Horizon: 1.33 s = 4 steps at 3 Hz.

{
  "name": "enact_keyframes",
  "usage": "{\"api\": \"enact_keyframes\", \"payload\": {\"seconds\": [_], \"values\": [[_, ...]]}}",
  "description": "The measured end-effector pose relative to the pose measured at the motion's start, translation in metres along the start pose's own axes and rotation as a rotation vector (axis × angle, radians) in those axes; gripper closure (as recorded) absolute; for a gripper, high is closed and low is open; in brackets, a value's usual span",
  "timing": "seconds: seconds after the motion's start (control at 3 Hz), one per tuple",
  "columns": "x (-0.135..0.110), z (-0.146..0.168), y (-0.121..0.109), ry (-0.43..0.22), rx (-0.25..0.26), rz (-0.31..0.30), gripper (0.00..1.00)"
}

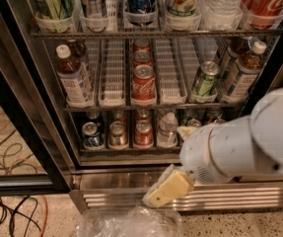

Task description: Pick green can from middle shelf of fridge

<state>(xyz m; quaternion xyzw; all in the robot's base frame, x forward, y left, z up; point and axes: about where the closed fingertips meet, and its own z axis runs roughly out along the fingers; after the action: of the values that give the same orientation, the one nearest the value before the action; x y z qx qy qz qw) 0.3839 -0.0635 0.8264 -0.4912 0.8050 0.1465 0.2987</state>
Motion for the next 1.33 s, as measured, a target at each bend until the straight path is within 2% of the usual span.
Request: {"api": "enact_keyframes", "payload": {"seconds": [0.33,0.67,1.0,1.33], "values": [[-0.013,0.013,0.002,-0.048,0.024,0.010,0.00],[-0.013,0.012,0.001,-0.046,0.028,0.007,0.00],[-0.011,0.013,-0.005,-0.101,0.089,0.059,0.00],[-0.019,0.008,-0.021,-0.160,0.158,0.108,0.00]]}}
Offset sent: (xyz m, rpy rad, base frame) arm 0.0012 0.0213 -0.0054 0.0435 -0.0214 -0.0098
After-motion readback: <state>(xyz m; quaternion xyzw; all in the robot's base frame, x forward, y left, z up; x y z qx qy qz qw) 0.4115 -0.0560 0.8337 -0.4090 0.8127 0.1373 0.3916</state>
